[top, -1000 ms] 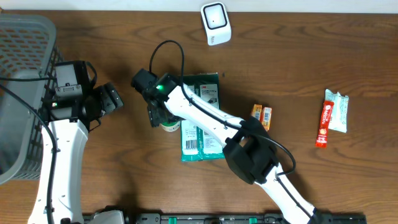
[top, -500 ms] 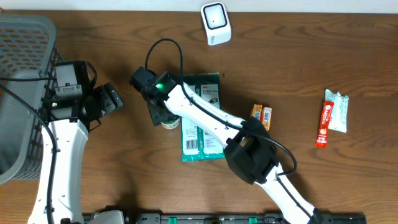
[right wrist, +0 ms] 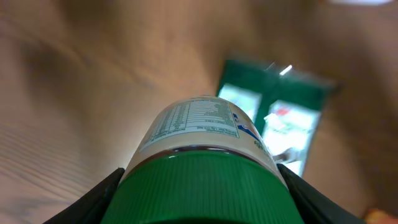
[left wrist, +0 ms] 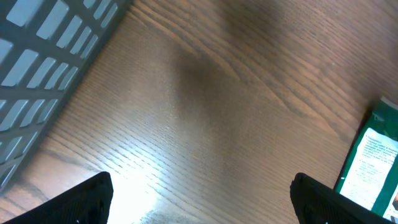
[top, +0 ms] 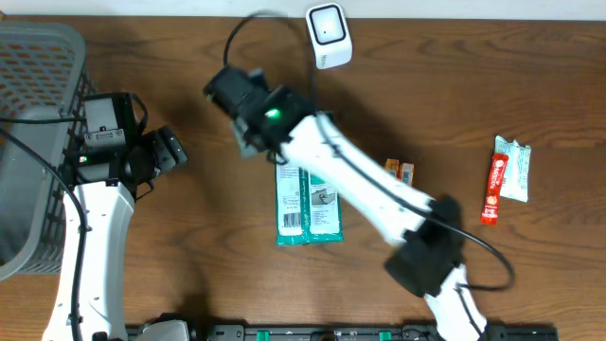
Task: Scan the item barcode
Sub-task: 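Lift the jar with the right gripper and hold it under the scanner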
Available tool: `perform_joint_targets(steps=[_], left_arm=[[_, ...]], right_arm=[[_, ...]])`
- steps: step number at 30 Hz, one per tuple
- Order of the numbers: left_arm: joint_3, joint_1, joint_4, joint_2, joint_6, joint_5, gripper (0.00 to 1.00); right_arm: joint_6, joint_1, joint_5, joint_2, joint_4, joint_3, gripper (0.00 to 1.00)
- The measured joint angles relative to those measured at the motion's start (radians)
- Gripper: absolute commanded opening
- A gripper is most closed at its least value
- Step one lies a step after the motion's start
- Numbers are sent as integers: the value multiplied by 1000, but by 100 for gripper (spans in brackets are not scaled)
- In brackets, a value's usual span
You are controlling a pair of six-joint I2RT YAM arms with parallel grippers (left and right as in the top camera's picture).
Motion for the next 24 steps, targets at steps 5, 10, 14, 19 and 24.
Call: perform_joint_targets(steps=[5, 10, 14, 19, 24], left_arm=[[0, 0, 0, 0, 0, 0, 92], [0, 0, 0, 0, 0, 0, 92], [0, 0, 0, 0, 0, 0, 92], [0, 0, 0, 0, 0, 0, 92], [0, 0, 0, 0, 0, 0, 92]], right_arm=[[-20, -64, 23, -177, 4, 5, 1], [-87, -148, 23, -309, 44, 7, 1], [-127, -211, 22, -320, 109, 8, 1], [-233, -291, 24, -285, 267, 8, 1], [-352, -328, 27, -185, 518, 8, 1]])
